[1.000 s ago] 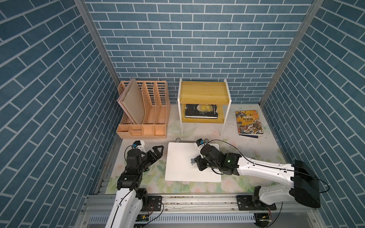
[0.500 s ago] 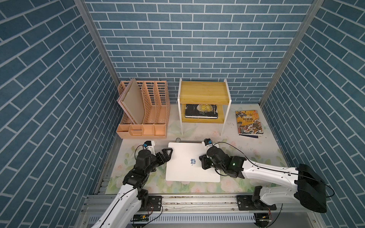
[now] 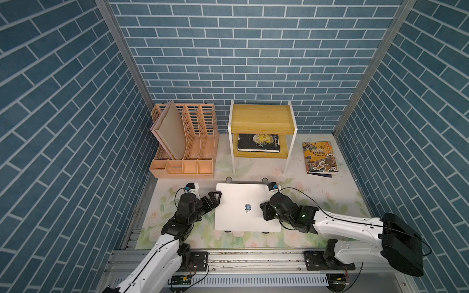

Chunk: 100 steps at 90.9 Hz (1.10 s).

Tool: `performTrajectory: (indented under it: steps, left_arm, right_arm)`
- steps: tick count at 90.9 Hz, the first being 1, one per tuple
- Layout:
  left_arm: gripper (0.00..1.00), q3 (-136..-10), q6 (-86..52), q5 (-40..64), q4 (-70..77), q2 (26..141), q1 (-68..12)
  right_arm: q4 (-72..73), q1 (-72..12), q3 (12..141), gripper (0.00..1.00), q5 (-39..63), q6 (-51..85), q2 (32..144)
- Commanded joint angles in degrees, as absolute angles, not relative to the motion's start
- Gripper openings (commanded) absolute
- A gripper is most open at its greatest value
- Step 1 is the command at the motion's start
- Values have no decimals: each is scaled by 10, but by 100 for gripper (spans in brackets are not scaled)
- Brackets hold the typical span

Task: Close the laptop lid and set it aside
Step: Close the lid of the laptop, then pick up the laptop from the computer stand.

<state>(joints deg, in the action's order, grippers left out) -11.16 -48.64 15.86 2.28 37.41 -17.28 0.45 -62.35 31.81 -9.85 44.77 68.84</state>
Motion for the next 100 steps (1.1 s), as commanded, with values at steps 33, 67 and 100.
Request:
performTrajectory:
  steps: [33,67,100]
  left_arm:
    - [100,-117,-486,132,-26,293,-175]
    - [100,-97,-493,168,33,317,-176]
    - [100,-68,-513,177,119,332,-178]
  right_arm:
    - [-94,-590,223,99,-222,471,365]
    - [14,-466,149,99,-14,427,312]
    - [234,-411,86,99,171,447,450]
